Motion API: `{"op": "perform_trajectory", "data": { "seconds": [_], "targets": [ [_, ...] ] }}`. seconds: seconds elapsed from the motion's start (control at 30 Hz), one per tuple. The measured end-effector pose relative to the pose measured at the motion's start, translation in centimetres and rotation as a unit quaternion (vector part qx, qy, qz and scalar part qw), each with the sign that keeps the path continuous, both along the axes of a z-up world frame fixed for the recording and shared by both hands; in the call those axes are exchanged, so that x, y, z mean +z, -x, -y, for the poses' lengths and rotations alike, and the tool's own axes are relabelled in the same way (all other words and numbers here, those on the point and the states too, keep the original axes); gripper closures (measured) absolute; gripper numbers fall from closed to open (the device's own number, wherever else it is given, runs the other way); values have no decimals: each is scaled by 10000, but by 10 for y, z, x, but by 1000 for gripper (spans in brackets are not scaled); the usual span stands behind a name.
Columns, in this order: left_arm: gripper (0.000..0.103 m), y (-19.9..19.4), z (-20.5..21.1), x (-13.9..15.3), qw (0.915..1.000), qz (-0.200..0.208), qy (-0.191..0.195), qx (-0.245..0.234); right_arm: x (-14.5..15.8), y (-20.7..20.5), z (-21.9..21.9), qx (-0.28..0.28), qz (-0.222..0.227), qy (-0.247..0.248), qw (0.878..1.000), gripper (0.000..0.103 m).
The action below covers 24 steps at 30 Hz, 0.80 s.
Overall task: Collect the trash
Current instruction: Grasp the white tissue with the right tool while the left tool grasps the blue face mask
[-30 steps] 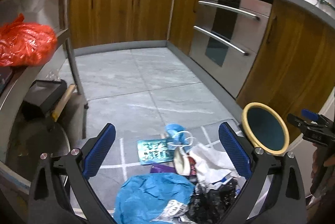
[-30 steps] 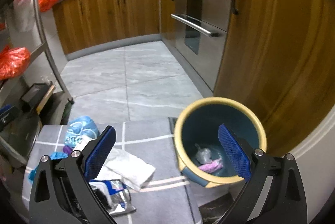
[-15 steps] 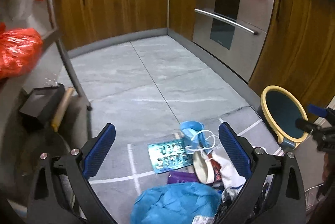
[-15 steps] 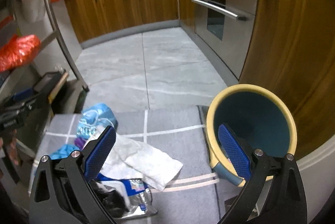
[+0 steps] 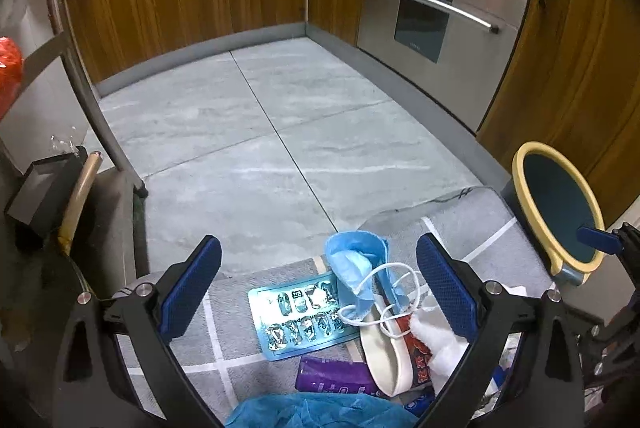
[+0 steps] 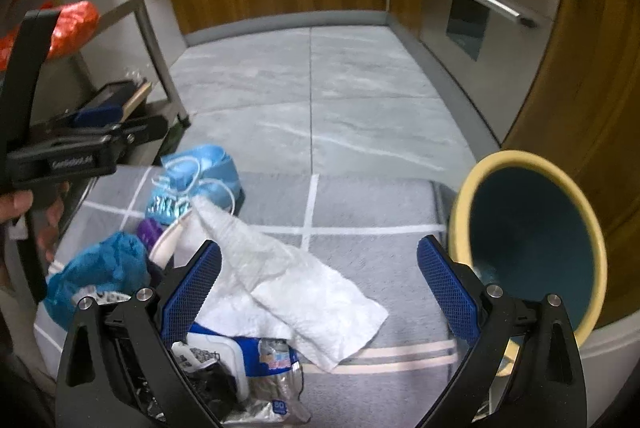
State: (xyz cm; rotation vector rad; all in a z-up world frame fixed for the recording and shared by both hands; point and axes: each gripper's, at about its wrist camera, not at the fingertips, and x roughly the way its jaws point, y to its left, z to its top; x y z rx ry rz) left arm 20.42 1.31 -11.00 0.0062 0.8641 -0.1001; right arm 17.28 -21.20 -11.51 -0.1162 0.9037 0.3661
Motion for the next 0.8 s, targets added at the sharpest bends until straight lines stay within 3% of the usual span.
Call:
{"op": "perform_trajectory", "data": {
  "seconds": [0.27, 0.5, 0.67, 0.8],
  "targets": [
    [28, -10, 4, -26, 9990, -405, 129, -131, -20, -2, -22, 319, -168, 133, 9993, 6],
    [47, -15, 9, -34, 9980, -521, 285, -195, -24, 1, -29, 463, -208, 99, 9987, 6],
    [79, -19, 12, -44, 9956, -789, 426, -290, -25, 0, -27, 428, -244, 76, 9988, 6],
    [93, -19, 14, -50, 9941, -953, 385, -337, -26, -2, -27, 427, -265, 82, 9987, 6]
  ]
}}
